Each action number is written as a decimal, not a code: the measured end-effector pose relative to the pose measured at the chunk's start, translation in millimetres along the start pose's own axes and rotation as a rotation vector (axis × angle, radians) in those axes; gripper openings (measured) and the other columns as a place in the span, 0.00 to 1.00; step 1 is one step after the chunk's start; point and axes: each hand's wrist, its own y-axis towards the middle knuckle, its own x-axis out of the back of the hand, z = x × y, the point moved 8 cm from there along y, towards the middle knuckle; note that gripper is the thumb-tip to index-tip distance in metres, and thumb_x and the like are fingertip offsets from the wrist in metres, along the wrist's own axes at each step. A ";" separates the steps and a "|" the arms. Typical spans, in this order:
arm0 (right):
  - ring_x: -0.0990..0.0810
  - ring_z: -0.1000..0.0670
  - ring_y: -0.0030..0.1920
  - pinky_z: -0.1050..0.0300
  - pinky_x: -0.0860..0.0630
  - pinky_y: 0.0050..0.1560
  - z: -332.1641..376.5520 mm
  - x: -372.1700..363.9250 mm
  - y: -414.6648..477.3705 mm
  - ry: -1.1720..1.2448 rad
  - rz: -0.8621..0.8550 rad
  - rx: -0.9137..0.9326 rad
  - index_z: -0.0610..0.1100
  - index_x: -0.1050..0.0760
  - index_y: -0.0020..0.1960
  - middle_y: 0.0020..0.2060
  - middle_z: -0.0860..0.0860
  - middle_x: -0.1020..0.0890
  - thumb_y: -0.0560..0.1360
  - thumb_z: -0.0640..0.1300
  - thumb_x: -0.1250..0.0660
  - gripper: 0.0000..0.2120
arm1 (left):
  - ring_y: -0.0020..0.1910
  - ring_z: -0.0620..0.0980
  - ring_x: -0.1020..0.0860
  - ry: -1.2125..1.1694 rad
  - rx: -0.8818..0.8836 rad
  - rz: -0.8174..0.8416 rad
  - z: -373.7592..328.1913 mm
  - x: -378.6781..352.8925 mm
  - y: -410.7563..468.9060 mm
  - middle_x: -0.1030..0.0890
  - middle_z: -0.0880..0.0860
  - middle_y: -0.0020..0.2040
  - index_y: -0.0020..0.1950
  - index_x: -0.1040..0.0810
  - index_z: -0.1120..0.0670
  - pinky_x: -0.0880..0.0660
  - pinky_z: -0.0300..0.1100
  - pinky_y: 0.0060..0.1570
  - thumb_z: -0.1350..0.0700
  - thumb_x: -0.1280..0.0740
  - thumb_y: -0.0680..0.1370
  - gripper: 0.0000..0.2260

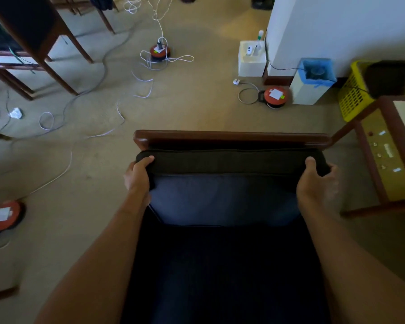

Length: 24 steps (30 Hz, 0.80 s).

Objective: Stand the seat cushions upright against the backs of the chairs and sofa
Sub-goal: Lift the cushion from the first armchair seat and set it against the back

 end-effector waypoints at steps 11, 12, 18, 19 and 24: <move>0.35 0.40 0.74 0.63 0.44 0.63 -23.1 -50.0 21.2 -0.065 -0.096 0.122 0.36 0.42 0.78 0.76 0.37 0.35 0.85 0.51 0.44 0.27 | 0.52 0.54 0.15 0.220 -0.195 -0.065 6.3 -26.4 17.1 0.13 0.52 0.50 0.59 0.15 0.51 0.17 0.52 0.54 0.41 0.25 0.75 0.19; 0.35 0.40 0.74 0.63 0.44 0.63 -22.2 -50.7 20.0 -0.084 -0.100 0.148 0.35 0.42 0.77 0.75 0.36 0.35 0.85 0.50 0.45 0.27 | 0.53 0.56 0.15 0.258 -0.238 -0.090 1.7 -27.1 12.9 0.13 0.54 0.51 0.58 0.16 0.53 0.18 0.53 0.55 0.41 0.26 0.77 0.18; 0.36 0.36 0.73 0.43 0.40 0.72 -29.3 -40.9 14.4 -0.241 0.045 0.238 0.39 0.45 0.79 0.76 0.36 0.39 0.85 0.55 0.48 0.29 | 0.65 0.67 0.22 0.638 -0.479 -0.092 -23.9 -27.2 -16.5 0.18 0.64 0.66 0.73 0.22 0.57 0.27 0.55 0.64 0.48 0.39 0.86 0.20; 0.39 0.36 0.76 0.40 0.42 0.74 -32.7 -38.6 12.3 -0.290 0.101 0.268 0.41 0.49 0.81 0.78 0.36 0.42 0.84 0.58 0.49 0.32 | 0.69 0.67 0.25 0.760 -0.519 -0.063 -26.4 -30.1 -24.0 0.22 0.65 0.72 0.78 0.25 0.56 0.29 0.57 0.69 0.49 0.40 0.87 0.22; 0.54 0.39 0.81 0.38 0.52 0.79 -40.0 -5.4 -19.0 -0.565 0.243 0.482 0.46 0.54 0.82 0.82 0.40 0.53 0.83 0.59 0.47 0.34 | 0.86 0.64 0.49 1.206 -0.778 0.229 -33.4 -63.4 -105.7 0.44 0.61 0.87 0.85 0.35 0.50 0.53 0.68 0.81 0.44 0.44 0.88 0.25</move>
